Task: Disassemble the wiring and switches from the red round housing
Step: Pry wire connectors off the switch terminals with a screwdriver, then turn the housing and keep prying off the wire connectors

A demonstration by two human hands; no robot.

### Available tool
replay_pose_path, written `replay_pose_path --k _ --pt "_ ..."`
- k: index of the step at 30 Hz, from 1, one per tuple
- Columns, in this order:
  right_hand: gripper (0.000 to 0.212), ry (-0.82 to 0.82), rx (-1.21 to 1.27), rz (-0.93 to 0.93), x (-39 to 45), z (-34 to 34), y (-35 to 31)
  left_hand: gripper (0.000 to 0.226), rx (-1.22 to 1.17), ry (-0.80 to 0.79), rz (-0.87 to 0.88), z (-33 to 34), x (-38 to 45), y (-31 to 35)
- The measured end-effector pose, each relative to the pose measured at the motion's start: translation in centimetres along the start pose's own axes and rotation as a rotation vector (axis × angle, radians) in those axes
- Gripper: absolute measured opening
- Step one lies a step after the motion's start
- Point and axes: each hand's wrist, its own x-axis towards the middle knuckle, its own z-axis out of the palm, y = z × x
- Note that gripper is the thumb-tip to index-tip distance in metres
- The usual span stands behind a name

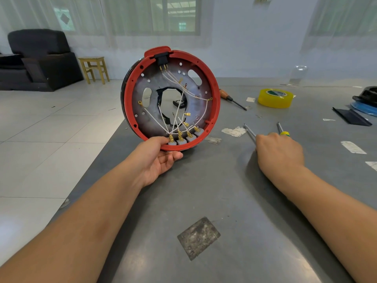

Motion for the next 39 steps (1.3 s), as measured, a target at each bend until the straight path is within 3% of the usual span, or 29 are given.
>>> replay_pose_path --k 3,7,9,15,27,33,35,39 --pt "0.023 -0.014 -0.055 0.009 0.4 0.2 0.9 0.033 0.007 -0.002 0.004 0.0 0.0 -0.1" --pt "0.058 -0.345 0.263 0.177 1.5 1.3 3.2 0.033 0.012 -0.002 0.004 -0.1 0.2 -0.1" --pt "0.062 -0.429 0.368 0.204 2.5 2.1 4.5 0.033 0.016 -0.006 0.004 0.0 0.2 -0.1" --pt "0.026 -0.256 0.282 0.053 4.2 3.2 6.4 0.031 0.025 -0.01 -0.003 -0.1 0.4 -0.1" --pt "0.026 -0.203 0.294 0.089 3.5 3.4 8.7 0.023 -0.024 -0.042 -0.053 0.0 0.0 0.3" --pt "0.037 -0.141 0.129 0.11 2.8 3.7 7.8 0.024 -0.053 -0.092 -0.068 1.3 -0.5 -0.4" --pt "0.041 -0.024 0.095 0.096 2.5 3.5 7.1 0.024 -0.05 -0.094 -0.065 1.5 -0.5 -0.6" --pt "0.038 0.442 0.272 -0.083 1.1 1.9 3.7 0.024 -0.039 -0.103 -0.057 1.7 -0.5 -0.8"
